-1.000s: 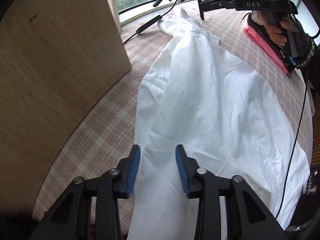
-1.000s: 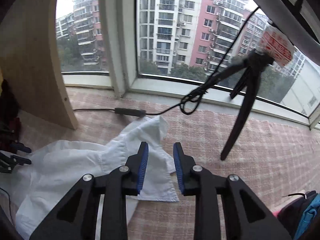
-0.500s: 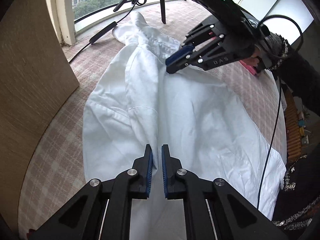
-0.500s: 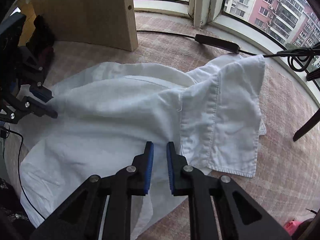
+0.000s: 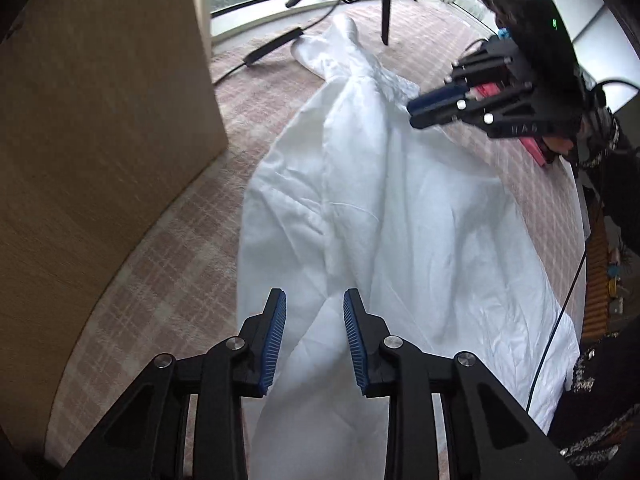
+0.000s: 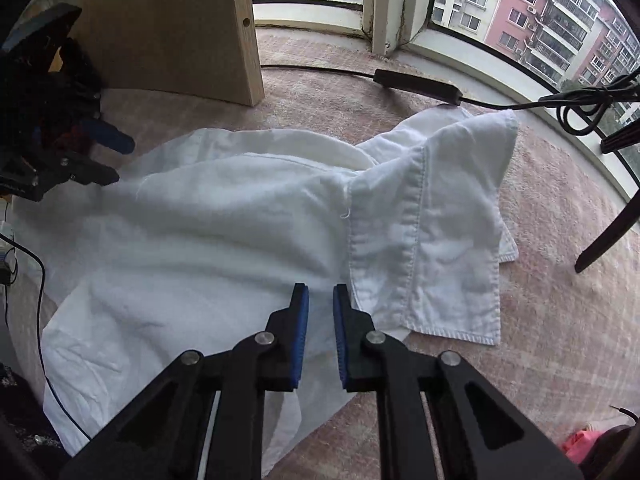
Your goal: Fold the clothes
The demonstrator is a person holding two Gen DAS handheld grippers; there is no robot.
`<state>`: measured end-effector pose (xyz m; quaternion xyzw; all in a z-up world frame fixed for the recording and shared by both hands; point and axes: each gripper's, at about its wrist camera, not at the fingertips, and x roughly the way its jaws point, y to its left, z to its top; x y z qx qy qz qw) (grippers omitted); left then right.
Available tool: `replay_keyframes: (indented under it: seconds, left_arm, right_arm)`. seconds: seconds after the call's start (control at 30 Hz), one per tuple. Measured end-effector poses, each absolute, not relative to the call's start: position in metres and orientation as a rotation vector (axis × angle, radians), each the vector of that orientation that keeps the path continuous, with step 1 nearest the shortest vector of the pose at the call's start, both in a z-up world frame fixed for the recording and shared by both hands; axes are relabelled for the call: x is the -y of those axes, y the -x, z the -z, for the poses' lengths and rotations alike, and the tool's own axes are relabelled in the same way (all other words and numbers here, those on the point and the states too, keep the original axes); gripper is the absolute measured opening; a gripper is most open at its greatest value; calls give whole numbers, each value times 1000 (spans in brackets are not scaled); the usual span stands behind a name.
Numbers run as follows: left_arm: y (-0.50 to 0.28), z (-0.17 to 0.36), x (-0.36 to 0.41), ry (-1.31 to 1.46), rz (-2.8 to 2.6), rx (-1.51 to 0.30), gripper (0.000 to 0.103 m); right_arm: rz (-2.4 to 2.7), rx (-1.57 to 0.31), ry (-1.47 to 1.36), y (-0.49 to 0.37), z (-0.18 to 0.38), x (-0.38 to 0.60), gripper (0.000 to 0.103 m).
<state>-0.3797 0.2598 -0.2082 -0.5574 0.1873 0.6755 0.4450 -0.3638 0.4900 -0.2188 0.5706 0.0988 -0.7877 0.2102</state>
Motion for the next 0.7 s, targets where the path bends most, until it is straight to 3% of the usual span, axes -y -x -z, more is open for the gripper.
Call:
replay_keyframes:
  seconds: [0.2,0.4,0.67,0.7]
  left_arm:
    - [356,210,-276,1346,-1639,-525,27]
    - [362,201,-261,1362,-1656,-492,31]
    - [367,228,-293,1441,-1573,-384,29]
    - [368,227,-294,1434,-1584,-385,22]
  right_arm:
    - [2157,-95,-1374,367,171,-445,13]
    - [2013,-279,-1536,362,229,-408,12]
    - [2103,-110,-1482,360,229,-437,12]
    - [2137,-87,-1462,361,224,-444,12]
